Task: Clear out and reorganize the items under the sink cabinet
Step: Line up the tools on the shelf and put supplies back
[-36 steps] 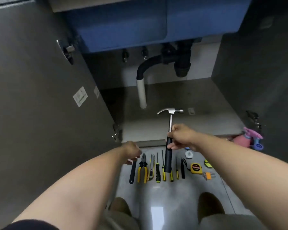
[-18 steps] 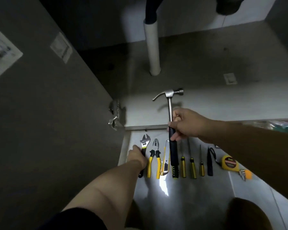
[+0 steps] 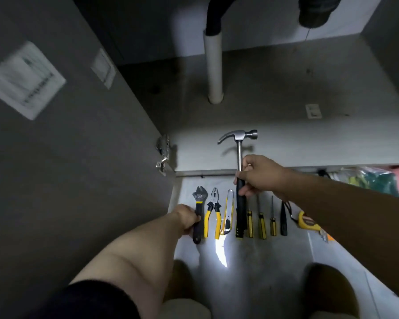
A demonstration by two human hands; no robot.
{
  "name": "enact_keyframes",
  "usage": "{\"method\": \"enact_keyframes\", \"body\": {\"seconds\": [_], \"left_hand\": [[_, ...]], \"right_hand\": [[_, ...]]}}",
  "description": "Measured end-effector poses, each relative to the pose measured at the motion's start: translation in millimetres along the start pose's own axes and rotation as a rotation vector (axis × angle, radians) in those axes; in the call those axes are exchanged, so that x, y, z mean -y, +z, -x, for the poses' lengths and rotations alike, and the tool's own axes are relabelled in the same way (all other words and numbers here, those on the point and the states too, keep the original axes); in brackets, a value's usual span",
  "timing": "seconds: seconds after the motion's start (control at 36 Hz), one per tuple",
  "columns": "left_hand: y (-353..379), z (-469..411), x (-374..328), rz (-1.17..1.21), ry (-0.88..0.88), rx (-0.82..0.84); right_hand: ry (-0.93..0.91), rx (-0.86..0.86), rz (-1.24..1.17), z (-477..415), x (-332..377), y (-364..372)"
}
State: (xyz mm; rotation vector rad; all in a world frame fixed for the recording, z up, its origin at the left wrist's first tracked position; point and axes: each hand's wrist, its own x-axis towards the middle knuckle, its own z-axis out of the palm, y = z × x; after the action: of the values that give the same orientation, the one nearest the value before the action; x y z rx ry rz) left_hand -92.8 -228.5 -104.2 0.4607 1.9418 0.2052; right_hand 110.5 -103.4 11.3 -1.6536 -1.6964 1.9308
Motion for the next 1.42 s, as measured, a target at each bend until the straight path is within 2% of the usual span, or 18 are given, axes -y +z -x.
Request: {"method": "enact_keyframes", "body": {"seconds": [0.11, 0.22, 0.39, 0.53, 0.69, 0.78, 0.86, 0.94, 1.19, 1.31, 1.42], "left_hand": [[-13.0, 48.7, -19.9, 0.273, 0.023, 0.128], [-21.1, 101.8, -50.8, 0.505, 0.140, 0.280], [-17.5, 167.7, -87.5, 0.655, 0.402, 0.519], [-12.0, 197.4, -101.0, 0.709, 0.533, 0.600], [-0.6, 206.3, -108.9, 0.647, 0.634, 0.527], [0.8, 211.5, -112.2, 0.529, 0.679, 0.399], [0.3, 209.5, -113.2, 0.403, 0.690, 0.253], [-1.4, 205.7, -110.8, 0.350, 0.710, 0.152], [-1.0, 179.3, -111.6, 0.300, 0.793, 0.014], [-11.0, 149.0, -113.4, 0.261, 0.731, -0.099], [-20.5, 105.6, -116.1, 0.242, 0.638, -0.188]], "right_hand": [[0.036, -0.016, 0.057, 33.6, 25.7, -12.0], [0.041, -0.088, 0.042, 59.3, 41.5, -11.2], [-0.009, -0.240, -0.052, 84.8, 51.9, -3.7], [-0.065, -0.350, -0.186, 101.9, 56.7, -5.0], [-0.135, -0.338, -0.381, 113.0, 67.0, -0.6], [-0.159, -0.333, -0.387, 118.4, 71.5, 0.1], [-0.162, -0.233, -0.430, 123.8, 76.9, 1.9], [-0.139, -0.149, -0.348, 125.2, 77.4, 4.8], [-0.189, -0.257, -0.367, 96.1, 69.6, 6.0], [-0.181, -0.302, -0.260, 74.1, 63.2, -6.5], [-0.164, -0.268, -0.178, 47.7, 48.1, -22.2]]}}
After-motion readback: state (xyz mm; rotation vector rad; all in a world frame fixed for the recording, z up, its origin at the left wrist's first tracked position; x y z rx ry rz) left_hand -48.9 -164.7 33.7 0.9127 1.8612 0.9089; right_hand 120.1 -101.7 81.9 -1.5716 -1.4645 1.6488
